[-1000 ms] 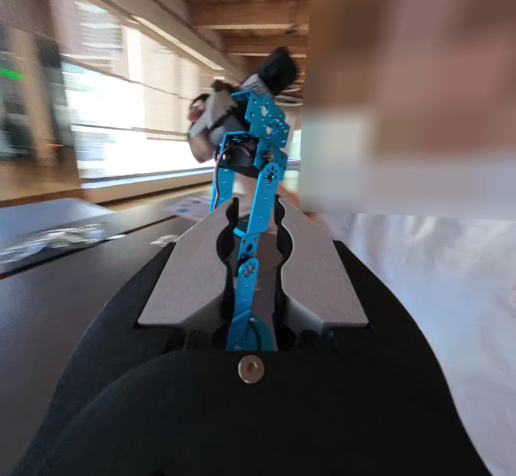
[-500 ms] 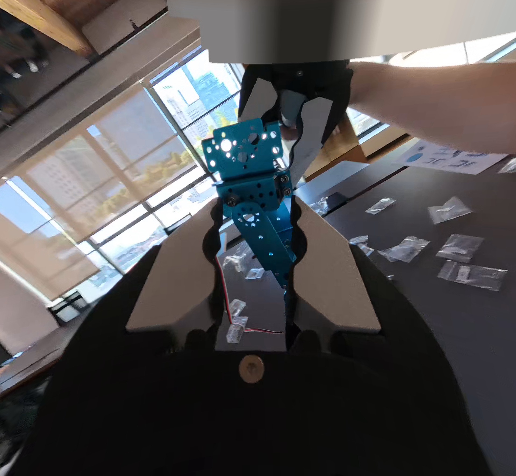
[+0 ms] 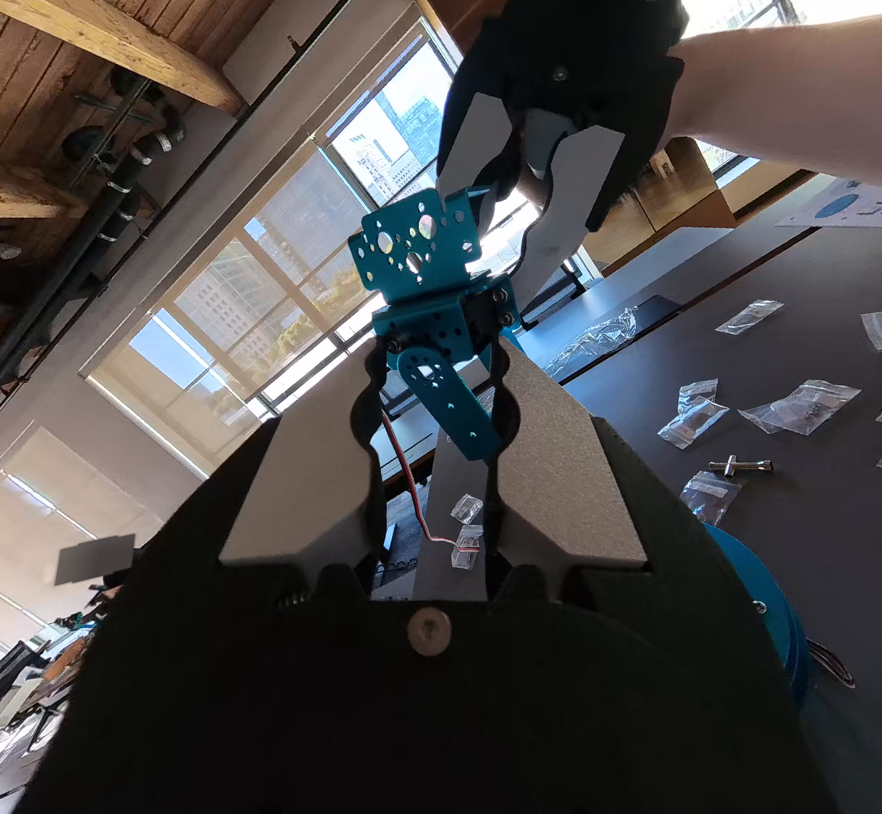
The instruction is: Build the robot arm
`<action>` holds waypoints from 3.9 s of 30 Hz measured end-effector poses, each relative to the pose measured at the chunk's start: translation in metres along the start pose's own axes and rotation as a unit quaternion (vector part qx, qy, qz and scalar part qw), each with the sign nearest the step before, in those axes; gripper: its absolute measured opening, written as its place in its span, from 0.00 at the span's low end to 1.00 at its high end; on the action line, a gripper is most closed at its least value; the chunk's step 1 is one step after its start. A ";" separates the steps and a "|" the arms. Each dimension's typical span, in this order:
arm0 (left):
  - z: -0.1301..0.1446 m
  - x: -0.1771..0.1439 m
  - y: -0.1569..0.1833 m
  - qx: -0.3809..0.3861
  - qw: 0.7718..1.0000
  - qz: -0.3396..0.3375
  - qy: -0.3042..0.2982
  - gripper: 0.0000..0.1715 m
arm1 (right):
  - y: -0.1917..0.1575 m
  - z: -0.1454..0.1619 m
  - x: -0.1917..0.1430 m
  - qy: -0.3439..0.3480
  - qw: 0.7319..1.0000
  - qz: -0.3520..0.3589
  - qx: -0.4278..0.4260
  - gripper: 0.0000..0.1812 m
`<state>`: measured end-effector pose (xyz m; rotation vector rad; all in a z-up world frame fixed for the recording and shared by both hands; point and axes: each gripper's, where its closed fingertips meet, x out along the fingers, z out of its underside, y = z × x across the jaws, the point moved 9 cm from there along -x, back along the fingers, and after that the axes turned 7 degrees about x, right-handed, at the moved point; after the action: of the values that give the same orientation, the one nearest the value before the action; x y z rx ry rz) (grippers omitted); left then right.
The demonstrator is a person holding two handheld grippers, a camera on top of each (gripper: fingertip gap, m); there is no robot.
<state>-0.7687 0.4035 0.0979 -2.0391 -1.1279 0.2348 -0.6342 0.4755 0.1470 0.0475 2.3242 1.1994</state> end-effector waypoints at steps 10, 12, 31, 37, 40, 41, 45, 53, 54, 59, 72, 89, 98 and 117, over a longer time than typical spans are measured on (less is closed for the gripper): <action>0.001 0.001 0.000 -0.016 1.000 0.010 0.013 0.25 | -0.006 0.001 -0.002 0.001 1.000 0.030 -0.001 0.15; 0.002 0.001 -0.001 -0.023 1.000 0.013 0.013 0.25 | -0.006 0.001 -0.002 0.003 0.999 0.032 0.006 0.15; 0.031 -0.003 -0.004 -0.214 0.974 0.046 0.058 0.25 | 0.001 0.006 0.003 -0.016 0.993 -0.018 0.112 0.24; 0.035 0.002 -0.007 -0.204 0.975 0.072 0.051 0.16 | 0.002 0.002 0.008 -0.043 0.996 -0.003 0.073 0.24; 0.038 0.005 -0.014 -0.188 0.975 0.103 0.049 0.16 | 0.002 -0.001 0.010 -0.041 0.997 0.007 0.065 0.22; 0.039 0.006 -0.017 -0.185 0.975 0.115 0.049 0.16 | 0.002 -0.001 0.011 -0.045 0.997 0.011 0.067 0.21; 0.050 0.006 -0.030 -0.212 0.964 0.152 0.051 0.16 | 0.003 -0.006 0.016 -0.056 0.994 0.022 0.092 0.20; 0.051 0.000 -0.024 -0.215 0.972 0.075 0.058 0.13 | -0.003 -0.013 0.019 -0.073 0.993 0.048 0.086 0.17; 0.052 0.000 -0.024 -0.220 0.971 0.074 0.062 0.14 | -0.003 -0.013 0.018 -0.072 0.993 0.048 0.085 0.17; 0.055 0.001 -0.024 -0.246 0.962 0.093 0.078 0.14 | -0.001 -0.014 0.018 -0.083 0.991 0.035 0.097 0.17; 0.077 0.019 -0.050 -0.347 0.869 0.304 0.179 0.19 | 0.063 -0.078 -0.032 0.006 0.961 -0.069 0.267 0.29; 0.098 0.060 -0.057 -0.332 0.678 0.591 0.286 0.14 | 0.067 -0.091 0.075 -0.381 0.858 -0.237 0.248 0.11; 0.097 0.067 -0.056 -0.327 0.636 0.629 0.305 0.09 | 0.071 -0.117 0.042 -0.308 0.916 -0.031 0.254 0.21; 0.044 0.020 -0.022 -0.348 0.808 0.447 0.165 0.10 | -0.047 -0.033 -0.006 0.192 0.743 0.262 0.585 0.20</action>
<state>-0.7931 0.4498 0.0876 -3.0030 0.0958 -0.1141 -0.6347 0.4205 0.1292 1.0232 3.1587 -0.3410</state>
